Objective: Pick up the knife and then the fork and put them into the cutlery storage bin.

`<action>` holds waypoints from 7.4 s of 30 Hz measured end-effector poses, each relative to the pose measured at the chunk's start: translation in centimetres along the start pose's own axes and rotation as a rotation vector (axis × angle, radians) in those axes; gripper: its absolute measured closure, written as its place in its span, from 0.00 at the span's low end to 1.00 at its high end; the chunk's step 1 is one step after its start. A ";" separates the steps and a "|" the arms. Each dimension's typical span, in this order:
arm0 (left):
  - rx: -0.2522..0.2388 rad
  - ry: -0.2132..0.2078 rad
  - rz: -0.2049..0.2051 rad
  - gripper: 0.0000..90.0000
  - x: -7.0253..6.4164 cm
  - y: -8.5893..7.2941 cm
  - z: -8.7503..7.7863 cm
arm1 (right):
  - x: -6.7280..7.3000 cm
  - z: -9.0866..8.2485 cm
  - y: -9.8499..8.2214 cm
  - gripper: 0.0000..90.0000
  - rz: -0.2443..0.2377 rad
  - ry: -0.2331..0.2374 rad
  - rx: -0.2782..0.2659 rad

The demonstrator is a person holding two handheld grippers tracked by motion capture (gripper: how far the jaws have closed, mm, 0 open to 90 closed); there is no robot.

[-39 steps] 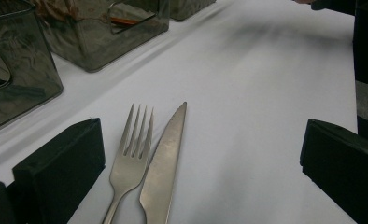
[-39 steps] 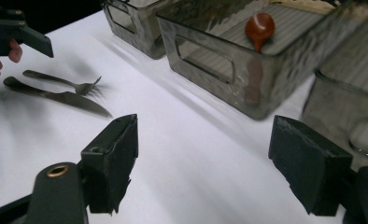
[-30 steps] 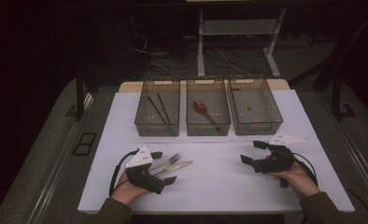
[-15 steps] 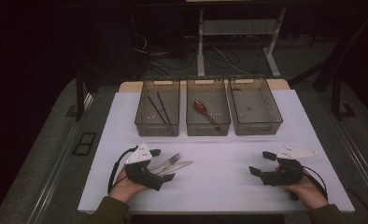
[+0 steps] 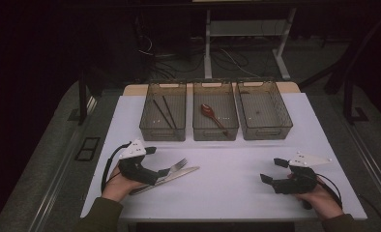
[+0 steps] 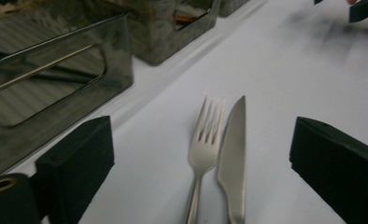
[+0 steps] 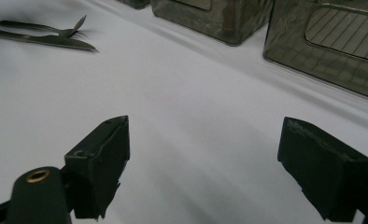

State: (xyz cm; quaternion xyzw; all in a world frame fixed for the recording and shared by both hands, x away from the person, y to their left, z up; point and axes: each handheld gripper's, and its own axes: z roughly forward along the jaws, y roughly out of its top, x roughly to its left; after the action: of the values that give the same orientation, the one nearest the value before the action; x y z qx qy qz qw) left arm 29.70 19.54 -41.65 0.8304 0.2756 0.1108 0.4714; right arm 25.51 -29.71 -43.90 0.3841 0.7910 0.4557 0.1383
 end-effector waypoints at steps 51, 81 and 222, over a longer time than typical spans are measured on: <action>0.326 -0.089 0.093 0.93 1.0 -1.2 2.5 | -0.2 0.0 -0.1 0.18 -0.003 0.004 0.011; 0.268 -0.040 0.119 0.94 -1.0 3.4 2.5 | 1.4 0.9 2.9 0.18 -0.005 0.107 -0.015; -0.027 -0.055 0.048 0.21 -3.6 0.7 3.2 | -14.6 1.2 11.8 0.33 0.229 -0.214 -0.095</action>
State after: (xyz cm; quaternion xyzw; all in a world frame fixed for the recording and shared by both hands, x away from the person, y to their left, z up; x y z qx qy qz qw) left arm 28.44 14.96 -42.48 0.8329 0.2411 0.1028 0.4874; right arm 41.57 -36.29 -36.69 0.5109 0.7006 0.4618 0.1869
